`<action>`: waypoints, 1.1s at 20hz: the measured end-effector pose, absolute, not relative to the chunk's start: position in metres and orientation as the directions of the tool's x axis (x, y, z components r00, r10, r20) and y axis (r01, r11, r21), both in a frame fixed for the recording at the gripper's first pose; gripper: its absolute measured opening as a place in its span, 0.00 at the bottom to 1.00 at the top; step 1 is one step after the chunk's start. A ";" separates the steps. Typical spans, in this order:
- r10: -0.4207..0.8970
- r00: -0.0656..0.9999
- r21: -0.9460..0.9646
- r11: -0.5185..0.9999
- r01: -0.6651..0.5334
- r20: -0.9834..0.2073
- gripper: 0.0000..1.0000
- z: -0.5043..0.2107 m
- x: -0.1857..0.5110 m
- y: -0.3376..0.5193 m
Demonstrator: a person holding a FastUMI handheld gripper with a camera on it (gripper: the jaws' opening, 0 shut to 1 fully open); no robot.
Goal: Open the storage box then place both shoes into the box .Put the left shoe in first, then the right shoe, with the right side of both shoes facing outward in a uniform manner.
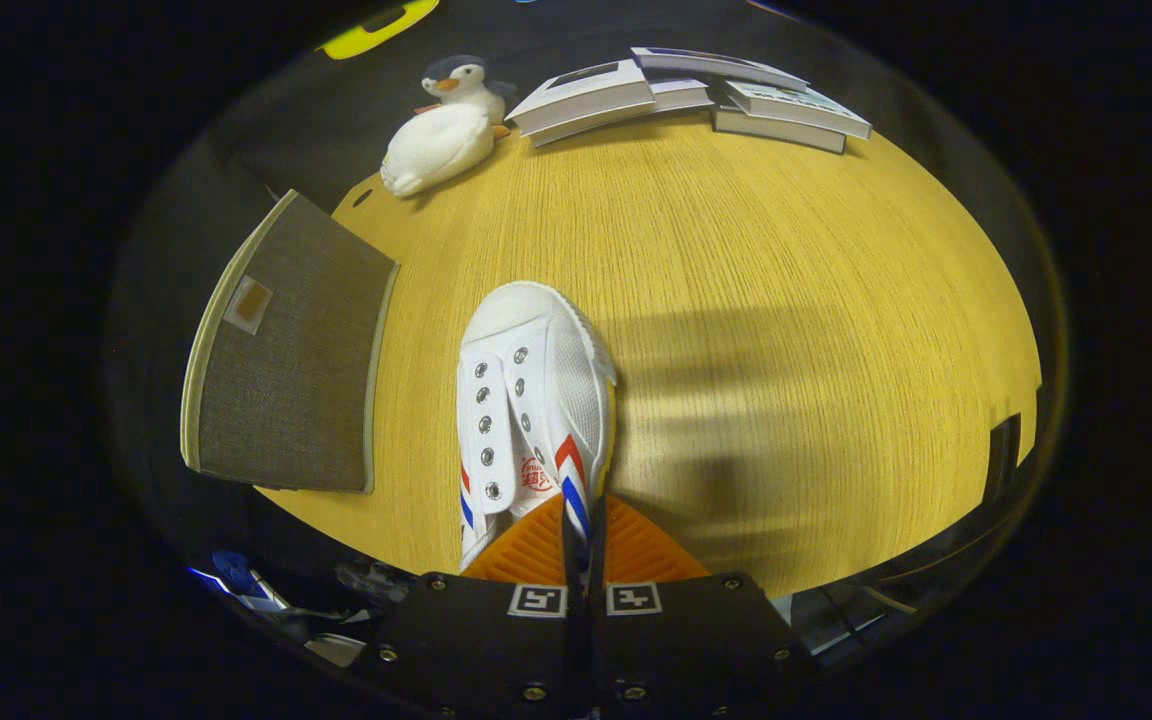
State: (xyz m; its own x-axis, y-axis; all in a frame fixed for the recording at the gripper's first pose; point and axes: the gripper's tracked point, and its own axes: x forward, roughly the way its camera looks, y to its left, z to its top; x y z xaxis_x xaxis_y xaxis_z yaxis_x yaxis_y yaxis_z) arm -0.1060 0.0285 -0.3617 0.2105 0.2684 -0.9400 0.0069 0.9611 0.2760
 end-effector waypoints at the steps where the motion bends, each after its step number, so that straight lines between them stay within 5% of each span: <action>1: 0.289 0.224 0.304 0.952 0.033 -0.931 0.00 -0.354 -0.104 0.030; 13: 0.476 0.368 0.527 0.848 0.049 -0.799 0.00 -0.225 -0.050 0.118; 22: 0.552 0.349 0.592 0.806 0.008 -0.757 0.00 -0.188 -0.028 0.209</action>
State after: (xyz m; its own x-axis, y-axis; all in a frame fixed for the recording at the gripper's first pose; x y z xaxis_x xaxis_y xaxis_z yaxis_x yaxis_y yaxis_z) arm -0.0277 0.2090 -0.1883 0.3491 0.5523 -0.7570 0.0082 0.8060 0.5919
